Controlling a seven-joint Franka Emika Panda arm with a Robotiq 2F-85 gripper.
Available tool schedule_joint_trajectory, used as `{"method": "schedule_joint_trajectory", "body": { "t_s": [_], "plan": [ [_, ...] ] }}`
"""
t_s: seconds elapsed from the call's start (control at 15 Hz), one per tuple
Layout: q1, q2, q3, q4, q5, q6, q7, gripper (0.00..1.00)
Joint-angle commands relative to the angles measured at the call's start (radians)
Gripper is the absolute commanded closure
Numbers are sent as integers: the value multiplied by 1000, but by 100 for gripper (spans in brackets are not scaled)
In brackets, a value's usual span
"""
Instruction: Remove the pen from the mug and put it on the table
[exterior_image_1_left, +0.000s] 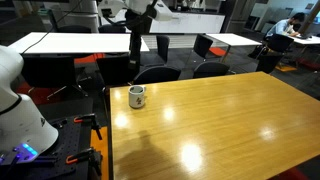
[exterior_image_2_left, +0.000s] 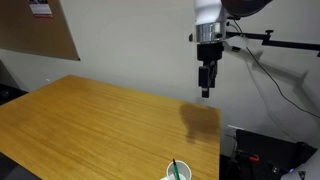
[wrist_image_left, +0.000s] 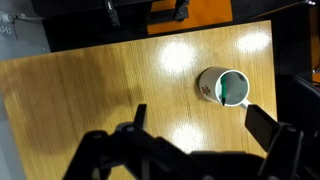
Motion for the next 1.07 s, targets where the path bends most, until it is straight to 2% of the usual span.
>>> {"method": "schedule_joint_trajectory", "body": {
  "t_s": [0.0, 0.6, 1.0],
  "plan": [
    [-16, 1, 14, 2, 4, -3, -4, 0],
    [-14, -10, 20, -14, 7, 20, 7, 0],
    [-4, -56, 88, -113, 2, 217, 140, 0]
  ]
}}
